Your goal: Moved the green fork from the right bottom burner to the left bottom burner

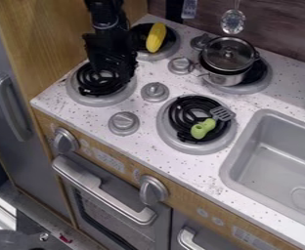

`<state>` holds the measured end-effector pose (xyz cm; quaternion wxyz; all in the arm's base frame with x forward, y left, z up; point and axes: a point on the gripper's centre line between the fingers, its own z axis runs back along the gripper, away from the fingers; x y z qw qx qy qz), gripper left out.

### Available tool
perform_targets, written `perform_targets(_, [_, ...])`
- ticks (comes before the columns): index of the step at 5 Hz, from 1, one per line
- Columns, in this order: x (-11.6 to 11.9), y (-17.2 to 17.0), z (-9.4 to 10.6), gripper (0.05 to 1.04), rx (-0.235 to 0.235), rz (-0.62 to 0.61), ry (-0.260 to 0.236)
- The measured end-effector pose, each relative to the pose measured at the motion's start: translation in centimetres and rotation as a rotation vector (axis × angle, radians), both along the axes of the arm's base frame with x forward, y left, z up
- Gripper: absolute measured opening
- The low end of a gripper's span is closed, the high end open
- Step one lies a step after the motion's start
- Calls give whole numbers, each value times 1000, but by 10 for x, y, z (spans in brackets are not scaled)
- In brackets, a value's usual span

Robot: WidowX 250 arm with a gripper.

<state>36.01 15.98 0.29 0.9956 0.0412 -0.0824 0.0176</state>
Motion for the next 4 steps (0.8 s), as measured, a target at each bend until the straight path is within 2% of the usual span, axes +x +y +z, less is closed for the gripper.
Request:
perform_targets(1, [-5,-3,-15,999,-20,0,37])
perform_targets(2, [-8,-21,-18,999,-89,-106,-11])
perform_targets(3, [3,-32,10,999,-51,-170,-65])
perform_targets(4, [10,-63,24,999,-41,-253,-91])
